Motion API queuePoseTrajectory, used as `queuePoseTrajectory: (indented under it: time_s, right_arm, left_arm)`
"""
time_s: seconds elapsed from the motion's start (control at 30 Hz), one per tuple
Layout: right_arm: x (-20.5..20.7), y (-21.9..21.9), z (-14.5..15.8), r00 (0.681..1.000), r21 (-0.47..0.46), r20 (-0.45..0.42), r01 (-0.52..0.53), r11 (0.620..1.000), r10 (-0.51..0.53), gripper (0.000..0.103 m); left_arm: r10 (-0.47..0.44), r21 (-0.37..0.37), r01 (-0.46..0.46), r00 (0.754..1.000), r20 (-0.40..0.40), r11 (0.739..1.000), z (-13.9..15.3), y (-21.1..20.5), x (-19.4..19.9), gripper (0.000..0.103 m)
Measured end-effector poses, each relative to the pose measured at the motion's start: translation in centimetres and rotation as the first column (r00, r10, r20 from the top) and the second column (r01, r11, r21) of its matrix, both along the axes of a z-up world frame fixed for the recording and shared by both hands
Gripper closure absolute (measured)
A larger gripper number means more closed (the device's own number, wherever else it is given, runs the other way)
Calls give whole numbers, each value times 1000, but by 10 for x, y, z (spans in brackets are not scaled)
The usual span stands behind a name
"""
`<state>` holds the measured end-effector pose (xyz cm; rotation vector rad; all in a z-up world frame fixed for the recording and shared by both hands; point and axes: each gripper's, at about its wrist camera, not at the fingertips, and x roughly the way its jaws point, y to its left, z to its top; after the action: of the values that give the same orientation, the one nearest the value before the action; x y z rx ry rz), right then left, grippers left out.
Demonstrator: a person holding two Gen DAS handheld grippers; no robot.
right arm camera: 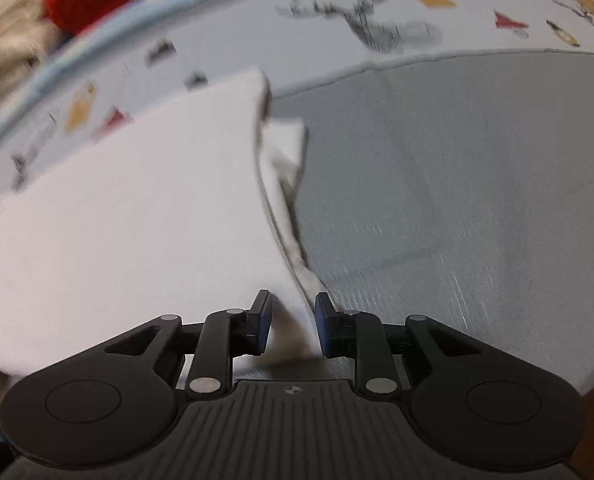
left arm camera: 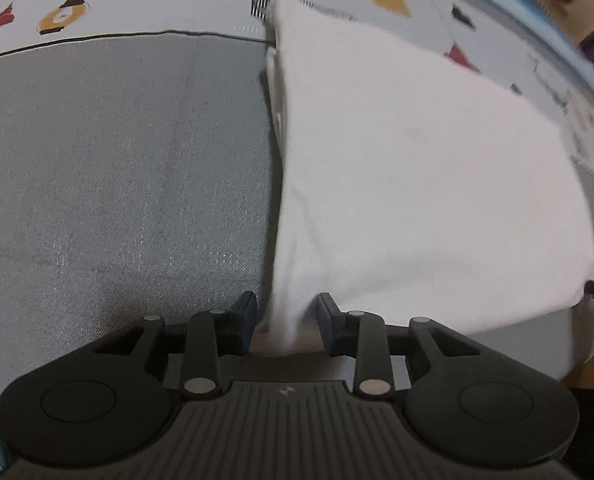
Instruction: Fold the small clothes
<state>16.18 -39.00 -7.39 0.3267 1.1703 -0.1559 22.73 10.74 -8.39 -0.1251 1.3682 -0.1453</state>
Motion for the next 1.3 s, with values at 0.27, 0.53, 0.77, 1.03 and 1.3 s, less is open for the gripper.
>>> queuePoseTrajectory:
  time_s: [0.27,0.53,0.77,1.03,1.3]
  right_arm:
    - [1,-6,7,997,-1,19,80,997,-80,76]
    - [1,-21,17,977,69,126,164,984,-171,73]
    - [1,-19,22,978,66,156,132,989,-141,73]
    - [0,-25,19,978,53,147,144,988,-150,73]
    - [2,-19,19,980,35,144,131,991,-135,73]
  left_arm:
    - [101,-73,-96,993,65,993,9,7,13,42]
    - [170,-74,-165,982,77,984,6,-6,32,36]
    - [218,-59,-215,975,46,975,-10,-12,50,36]
    - [195,-45,-192,979,66,980,-13,-19,56,38]
    - [98,-25,-96,991,95,995,-11,-32,52,66]
